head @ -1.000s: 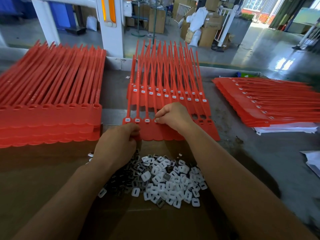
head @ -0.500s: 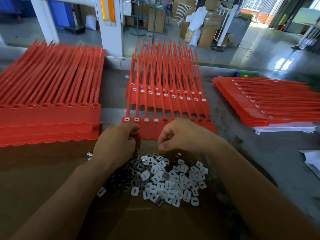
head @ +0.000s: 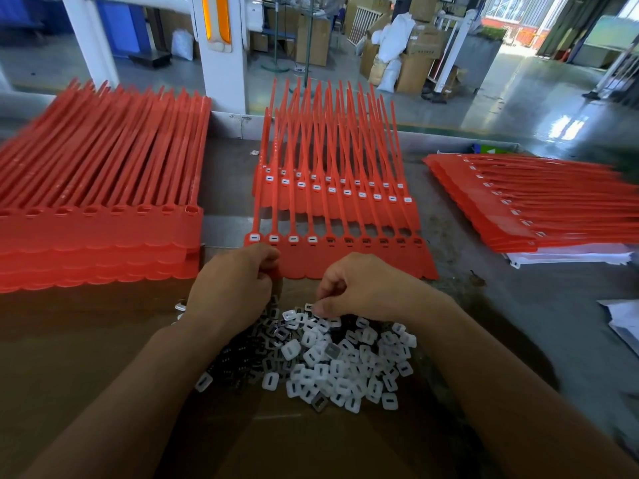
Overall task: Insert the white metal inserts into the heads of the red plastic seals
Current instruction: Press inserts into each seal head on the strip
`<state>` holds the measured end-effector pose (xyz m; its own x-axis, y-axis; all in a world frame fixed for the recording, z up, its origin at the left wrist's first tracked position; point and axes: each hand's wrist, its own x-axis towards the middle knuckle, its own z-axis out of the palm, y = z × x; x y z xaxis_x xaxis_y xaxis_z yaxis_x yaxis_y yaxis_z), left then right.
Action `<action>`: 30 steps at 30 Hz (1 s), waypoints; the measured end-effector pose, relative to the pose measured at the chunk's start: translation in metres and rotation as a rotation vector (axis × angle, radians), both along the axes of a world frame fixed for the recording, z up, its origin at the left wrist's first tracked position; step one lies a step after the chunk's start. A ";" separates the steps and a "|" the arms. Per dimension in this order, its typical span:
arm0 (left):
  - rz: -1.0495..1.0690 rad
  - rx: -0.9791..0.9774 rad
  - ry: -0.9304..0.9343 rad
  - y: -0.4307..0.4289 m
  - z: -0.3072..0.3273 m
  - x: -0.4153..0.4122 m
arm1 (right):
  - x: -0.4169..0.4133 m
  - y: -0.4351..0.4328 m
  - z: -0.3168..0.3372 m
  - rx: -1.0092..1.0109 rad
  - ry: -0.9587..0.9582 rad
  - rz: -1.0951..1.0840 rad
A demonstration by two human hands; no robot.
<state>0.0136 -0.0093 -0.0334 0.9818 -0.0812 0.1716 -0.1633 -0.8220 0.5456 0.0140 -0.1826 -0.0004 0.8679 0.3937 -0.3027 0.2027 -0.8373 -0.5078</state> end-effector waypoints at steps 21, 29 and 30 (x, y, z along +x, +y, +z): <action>-0.007 -0.003 0.018 0.000 0.001 -0.001 | 0.006 -0.006 0.007 0.185 -0.043 -0.108; 0.002 -0.021 0.033 0.001 0.001 -0.001 | 0.056 -0.021 -0.010 0.288 -0.282 -0.409; 0.002 -0.020 0.032 0.001 0.001 -0.001 | 0.060 -0.020 -0.013 0.299 -0.287 -0.421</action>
<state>0.0127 -0.0083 -0.0321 0.9870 -0.0765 0.1415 -0.1441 -0.8109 0.5672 0.0745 -0.2026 -0.0137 0.9988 0.0294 0.0383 0.0479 -0.7045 -0.7081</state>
